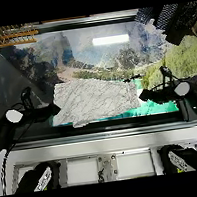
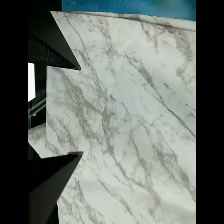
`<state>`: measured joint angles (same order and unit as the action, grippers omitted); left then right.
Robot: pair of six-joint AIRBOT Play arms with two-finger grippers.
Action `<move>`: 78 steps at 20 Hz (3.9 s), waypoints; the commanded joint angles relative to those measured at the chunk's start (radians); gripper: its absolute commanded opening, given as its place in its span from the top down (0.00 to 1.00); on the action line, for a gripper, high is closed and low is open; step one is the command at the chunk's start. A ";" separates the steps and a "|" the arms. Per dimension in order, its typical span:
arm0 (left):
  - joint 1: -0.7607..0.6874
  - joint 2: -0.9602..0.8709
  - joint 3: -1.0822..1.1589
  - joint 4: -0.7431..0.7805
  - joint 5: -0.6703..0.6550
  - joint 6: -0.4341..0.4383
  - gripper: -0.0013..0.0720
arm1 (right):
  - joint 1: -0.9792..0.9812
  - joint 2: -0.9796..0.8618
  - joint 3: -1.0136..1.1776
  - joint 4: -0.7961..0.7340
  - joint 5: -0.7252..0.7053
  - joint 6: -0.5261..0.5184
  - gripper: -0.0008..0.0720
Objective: Fold the clothes and pants, and hang the long-sleeved shirts on hangers.
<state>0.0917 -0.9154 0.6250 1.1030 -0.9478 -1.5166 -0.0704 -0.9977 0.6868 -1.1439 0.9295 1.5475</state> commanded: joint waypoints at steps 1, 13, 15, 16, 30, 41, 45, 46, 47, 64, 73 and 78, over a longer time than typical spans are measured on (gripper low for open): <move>0.016 0.105 0.039 -0.008 -0.044 -0.008 0.25 | -0.181 0.000 0.019 0.110 0.104 -0.172 0.08; -0.084 0.005 0.040 -0.087 0.021 -0.028 0.98 | -0.098 -0.552 0.047 0.767 0.032 -0.610 0.10; -0.148 -0.050 0.040 -0.087 0.063 -0.028 0.98 | -0.044 -0.563 0.057 0.806 0.008 -0.609 0.14; -0.171 -0.071 0.040 -0.087 0.080 -0.029 0.98 | -0.018 -0.565 0.063 0.811 -0.006 -0.609 0.32; -0.480 -0.455 0.364 -0.084 0.149 -0.070 0.98 | -0.123 -0.310 0.356 0.065 0.287 -0.248 0.97; -0.800 -0.950 0.882 -0.086 0.158 -0.116 0.98 | 0.060 -0.214 0.760 -0.089 0.632 -0.080 0.97; -0.838 -1.089 1.037 -0.085 0.053 -0.161 0.98 | 0.135 -0.214 0.795 -0.095 0.632 -0.076 0.97; -0.838 -1.115 1.073 -0.086 0.027 -0.177 0.98 | 0.148 -0.214 0.795 -0.095 0.632 -0.076 0.97; -0.838 -1.131 1.097 -0.086 0.015 -0.188 0.98 | 0.158 -0.214 0.795 -0.095 0.632 -0.076 0.97; -0.507 -0.816 1.164 0.267 -0.156 -0.212 0.98 | 0.307 -0.222 0.796 -0.090 0.541 -0.077 0.97; -0.278 -0.610 1.164 0.265 -0.187 -0.211 0.98 | 0.734 -0.513 0.796 0.109 0.151 -0.219 0.96; -0.203 -0.491 1.104 0.267 -0.173 -0.212 0.98 | 0.901 -0.650 0.795 0.154 -0.013 -0.303 0.18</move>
<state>-0.1547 -1.4784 1.7733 1.3663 -1.1366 -1.7283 0.7429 -1.5841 1.4818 -1.0271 1.0306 1.3041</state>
